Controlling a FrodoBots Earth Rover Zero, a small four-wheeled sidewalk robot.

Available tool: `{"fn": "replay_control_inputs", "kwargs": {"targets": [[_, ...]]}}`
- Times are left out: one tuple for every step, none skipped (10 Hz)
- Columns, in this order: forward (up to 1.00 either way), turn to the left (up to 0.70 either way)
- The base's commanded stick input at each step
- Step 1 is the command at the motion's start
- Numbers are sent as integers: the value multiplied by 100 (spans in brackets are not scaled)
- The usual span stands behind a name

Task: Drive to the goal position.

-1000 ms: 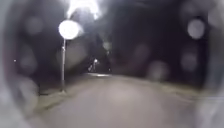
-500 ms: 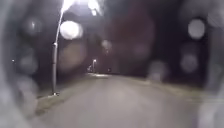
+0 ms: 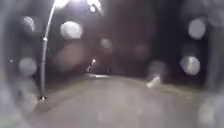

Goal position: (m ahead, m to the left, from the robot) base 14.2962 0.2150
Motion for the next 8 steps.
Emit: {"fn": "replay_control_inputs", "kwargs": {"targets": [[100, 0], [100, 0], [100, 1], [100, 2], [100, 3], [100, 3], [100, 3], [100, 3]]}}
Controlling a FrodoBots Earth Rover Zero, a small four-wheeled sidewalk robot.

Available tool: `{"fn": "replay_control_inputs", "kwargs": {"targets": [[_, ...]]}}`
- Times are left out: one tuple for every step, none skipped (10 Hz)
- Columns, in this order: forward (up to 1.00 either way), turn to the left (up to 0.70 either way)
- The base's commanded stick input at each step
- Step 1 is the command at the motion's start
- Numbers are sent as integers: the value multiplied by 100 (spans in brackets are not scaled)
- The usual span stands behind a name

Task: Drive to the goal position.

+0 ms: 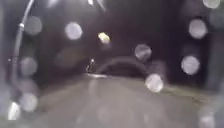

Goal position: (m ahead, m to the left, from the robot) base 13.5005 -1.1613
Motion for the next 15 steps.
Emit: {"fn": "replay_control_inputs", "kwargs": {"targets": [[100, 3], [100, 3], [100, 3], [100, 3], [100, 3], [100, 3], [100, 3], [100, 3], [100, 3], [100, 3], [100, 3], [100, 3], [100, 3], [100, 3], [100, 3]]}}
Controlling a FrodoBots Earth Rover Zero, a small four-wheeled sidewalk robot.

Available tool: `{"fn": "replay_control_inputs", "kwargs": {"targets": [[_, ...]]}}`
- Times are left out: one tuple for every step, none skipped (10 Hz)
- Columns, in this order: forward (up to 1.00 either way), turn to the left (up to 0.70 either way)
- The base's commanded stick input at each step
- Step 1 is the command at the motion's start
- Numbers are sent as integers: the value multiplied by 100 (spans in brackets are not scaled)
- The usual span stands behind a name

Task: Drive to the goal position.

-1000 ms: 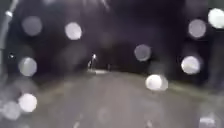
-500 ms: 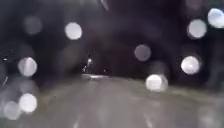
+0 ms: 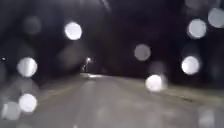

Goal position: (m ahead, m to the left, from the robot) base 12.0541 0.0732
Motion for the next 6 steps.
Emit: {"fn": "replay_control_inputs", "kwargs": {"targets": [[100, 3], [100, 3], [100, 3], [100, 3], [100, 3], [100, 3]]}}
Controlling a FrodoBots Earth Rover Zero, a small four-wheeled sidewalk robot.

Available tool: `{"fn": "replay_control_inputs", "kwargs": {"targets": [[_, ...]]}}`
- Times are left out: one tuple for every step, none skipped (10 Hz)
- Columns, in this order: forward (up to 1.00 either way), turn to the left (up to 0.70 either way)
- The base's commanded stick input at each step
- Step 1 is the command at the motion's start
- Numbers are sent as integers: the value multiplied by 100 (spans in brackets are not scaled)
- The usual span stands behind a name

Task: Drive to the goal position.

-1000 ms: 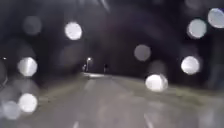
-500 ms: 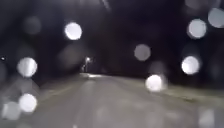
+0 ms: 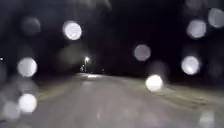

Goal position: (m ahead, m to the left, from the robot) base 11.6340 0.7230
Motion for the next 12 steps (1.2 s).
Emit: {"fn": "replay_control_inputs", "kwargs": {"targets": [[100, 6], [100, 11], [100, 14], [100, 18], [100, 20], [100, 17], [100, 13], [100, 10], [100, 6], [100, 4], [100, 5], [100, 11]]}}
